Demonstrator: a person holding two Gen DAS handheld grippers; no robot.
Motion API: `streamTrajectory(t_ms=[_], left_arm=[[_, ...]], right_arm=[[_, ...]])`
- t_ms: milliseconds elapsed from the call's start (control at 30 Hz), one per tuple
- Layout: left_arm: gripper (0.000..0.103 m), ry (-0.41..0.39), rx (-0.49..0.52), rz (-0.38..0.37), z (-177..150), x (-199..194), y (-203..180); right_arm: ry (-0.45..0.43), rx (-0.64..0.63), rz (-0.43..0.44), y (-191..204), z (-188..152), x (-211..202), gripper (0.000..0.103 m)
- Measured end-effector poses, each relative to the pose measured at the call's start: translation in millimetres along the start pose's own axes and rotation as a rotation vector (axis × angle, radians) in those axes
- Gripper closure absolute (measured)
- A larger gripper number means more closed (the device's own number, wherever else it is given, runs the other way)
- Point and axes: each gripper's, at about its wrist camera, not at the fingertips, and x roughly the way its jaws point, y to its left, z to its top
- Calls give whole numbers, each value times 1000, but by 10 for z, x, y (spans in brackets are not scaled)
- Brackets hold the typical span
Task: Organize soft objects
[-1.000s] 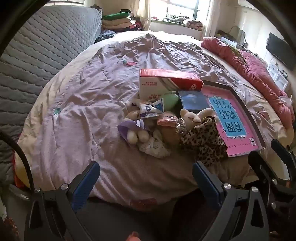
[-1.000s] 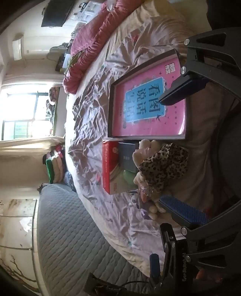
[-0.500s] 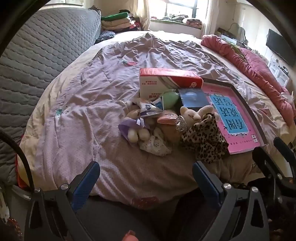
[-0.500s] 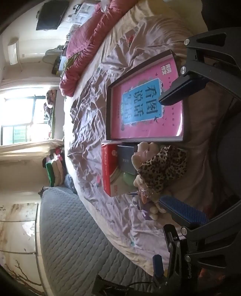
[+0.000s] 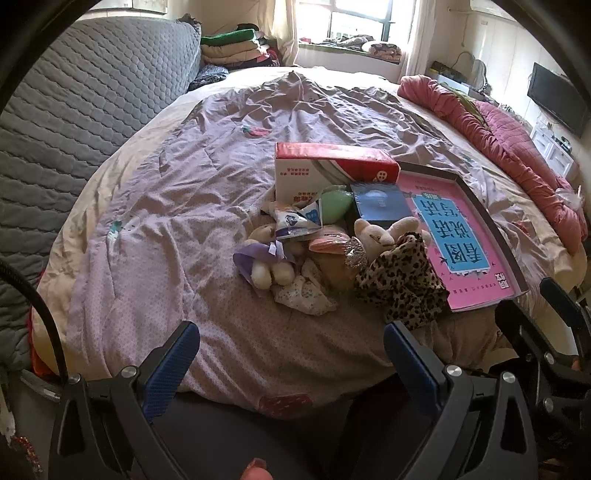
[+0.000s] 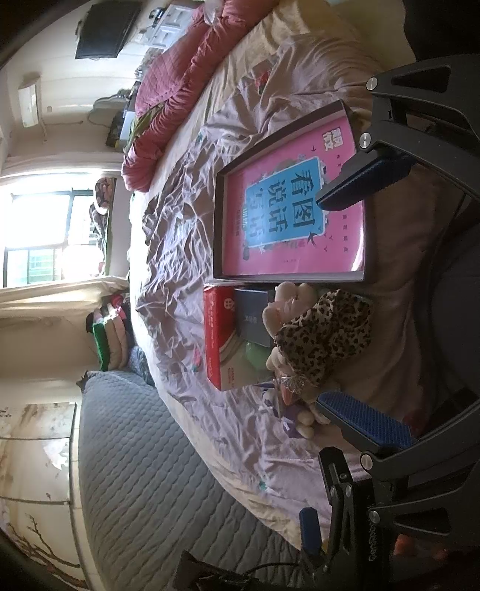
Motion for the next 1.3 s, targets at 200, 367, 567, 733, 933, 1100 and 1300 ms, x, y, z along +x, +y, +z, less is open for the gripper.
streamTrajectory(t_ms=[200,367,567,733,933,1100,1300], left_arm=[[3,-2,0,2,0,-27,0],[3,-4,0,0,5,-39,-6],[3,-12,9,-9,-4,-58,-29],[3,-10,8,-10,-5,-53,-31],[3,-10,5,-4,-10,-57,-27],[3,-9,2,-4,-9,-50,-14],[3,-4,-5,-14,-19,-30,56]], right_arm=[[-4,-1,2,6,-1,-10,4],[-4,-2,1,10,6,-10,4],[-3,1,-1,7,5,-9,4],[-6,3,-3,6,4,-31,4],[-6,5,-1,6,5,-28,4],[-5,2,-1,6,4,-31,4],[6,0,10,8,5,-3,4]])
